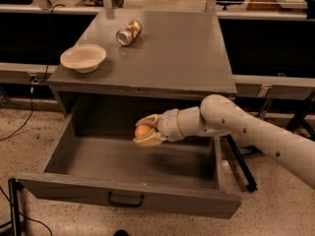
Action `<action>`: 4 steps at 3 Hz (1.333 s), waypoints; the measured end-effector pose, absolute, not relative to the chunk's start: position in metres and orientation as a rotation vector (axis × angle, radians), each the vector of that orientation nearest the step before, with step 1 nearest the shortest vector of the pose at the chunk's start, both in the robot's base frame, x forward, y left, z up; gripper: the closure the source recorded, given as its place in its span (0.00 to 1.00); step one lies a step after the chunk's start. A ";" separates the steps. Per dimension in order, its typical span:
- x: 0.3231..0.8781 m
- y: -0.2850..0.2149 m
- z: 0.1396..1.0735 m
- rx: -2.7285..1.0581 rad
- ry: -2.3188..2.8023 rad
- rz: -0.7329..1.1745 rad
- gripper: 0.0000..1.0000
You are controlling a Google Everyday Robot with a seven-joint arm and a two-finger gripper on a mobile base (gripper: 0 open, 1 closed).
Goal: Place orange into top drawer
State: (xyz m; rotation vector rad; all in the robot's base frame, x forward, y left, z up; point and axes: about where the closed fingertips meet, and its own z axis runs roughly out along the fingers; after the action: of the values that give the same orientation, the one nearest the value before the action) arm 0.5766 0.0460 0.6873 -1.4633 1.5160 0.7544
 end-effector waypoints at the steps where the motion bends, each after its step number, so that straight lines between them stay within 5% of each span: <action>1: 0.563 0.041 0.682 -1.439 1.490 0.800 1.00; 4: 0.550 0.044 0.635 -1.524 1.604 0.804 1.00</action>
Offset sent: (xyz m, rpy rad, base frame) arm -0.0126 -0.0042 -0.0052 0.0412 0.0114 0.0130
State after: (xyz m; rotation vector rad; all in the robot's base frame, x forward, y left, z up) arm 0.5503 0.0435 0.6351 -1.5241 1.6041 0.8039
